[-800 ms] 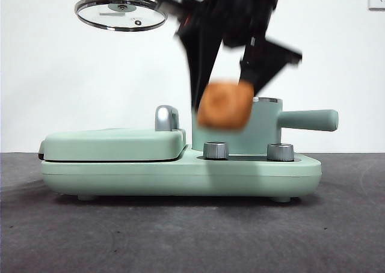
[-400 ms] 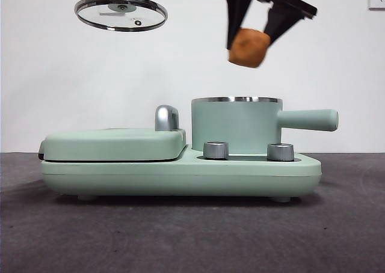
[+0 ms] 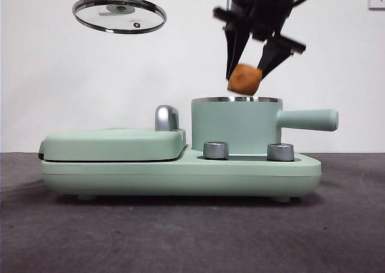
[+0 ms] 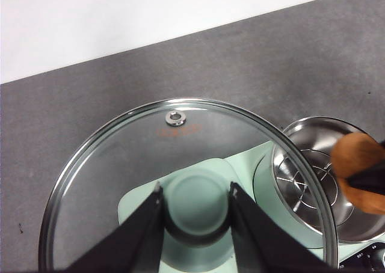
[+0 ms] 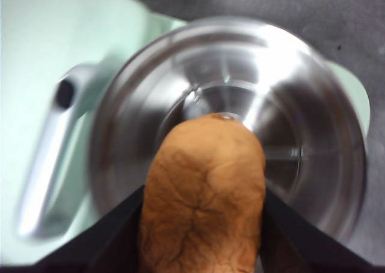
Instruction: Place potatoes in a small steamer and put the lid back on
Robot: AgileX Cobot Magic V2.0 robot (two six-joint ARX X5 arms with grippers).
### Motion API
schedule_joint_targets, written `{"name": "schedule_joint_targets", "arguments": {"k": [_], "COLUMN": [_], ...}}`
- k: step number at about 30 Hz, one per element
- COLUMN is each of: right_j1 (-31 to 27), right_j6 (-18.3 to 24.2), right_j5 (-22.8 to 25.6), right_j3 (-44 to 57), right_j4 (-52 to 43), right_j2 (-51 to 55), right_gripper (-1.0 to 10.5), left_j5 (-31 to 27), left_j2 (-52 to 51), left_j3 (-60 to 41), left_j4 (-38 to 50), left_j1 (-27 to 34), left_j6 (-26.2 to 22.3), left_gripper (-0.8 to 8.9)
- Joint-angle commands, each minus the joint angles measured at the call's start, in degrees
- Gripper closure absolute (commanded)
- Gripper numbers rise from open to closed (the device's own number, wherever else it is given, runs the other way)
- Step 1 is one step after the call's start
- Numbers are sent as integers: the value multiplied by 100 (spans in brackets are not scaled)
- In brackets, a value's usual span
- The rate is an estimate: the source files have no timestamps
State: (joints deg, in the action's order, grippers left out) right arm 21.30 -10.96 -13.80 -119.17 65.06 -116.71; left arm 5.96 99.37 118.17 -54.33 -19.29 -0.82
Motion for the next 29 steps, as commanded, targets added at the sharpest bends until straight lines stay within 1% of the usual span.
{"name": "schedule_joint_targets", "arguments": {"k": [1,6,7,9,13,14,17,22,27,29], "right_j1": [20,20,20,20,22,20,13,-11,-11,-11], "right_j6": [52,57,57,57,98,98,96,129,302,369], "right_j5": [-17,-44,-76,-153,-140,-138,-138,-138,-90,63], "right_j3": [-216,-214,-214,-214,-216,-223,-354,-922,-1102,-1102], "right_j4": [-33,-26,-22,0,-35,-42,-9,505,1064,1322], "right_j2": [-363,-654,-697,-739,-734,-723,-713,-555,-70,179], "right_gripper": [831,826,806,744,559,541,535,535,535,535], "left_j5": [17,17,17,17,17,17,17,17,20,20], "left_j2": [31,31,31,31,31,31,31,31,31,31], "left_j3": [199,199,199,199,199,199,199,197,197,197], "left_j4": [127,120,122,120,120,120,120,118,118,118], "left_j1": [-24,-24,-24,-22,-22,-22,-24,-61,-111,-140], "left_j6": [-20,-22,-22,-22,-22,-22,-22,-22,-20,-20], "left_gripper": [808,808,808,808,808,808,808,808,808,808]}}
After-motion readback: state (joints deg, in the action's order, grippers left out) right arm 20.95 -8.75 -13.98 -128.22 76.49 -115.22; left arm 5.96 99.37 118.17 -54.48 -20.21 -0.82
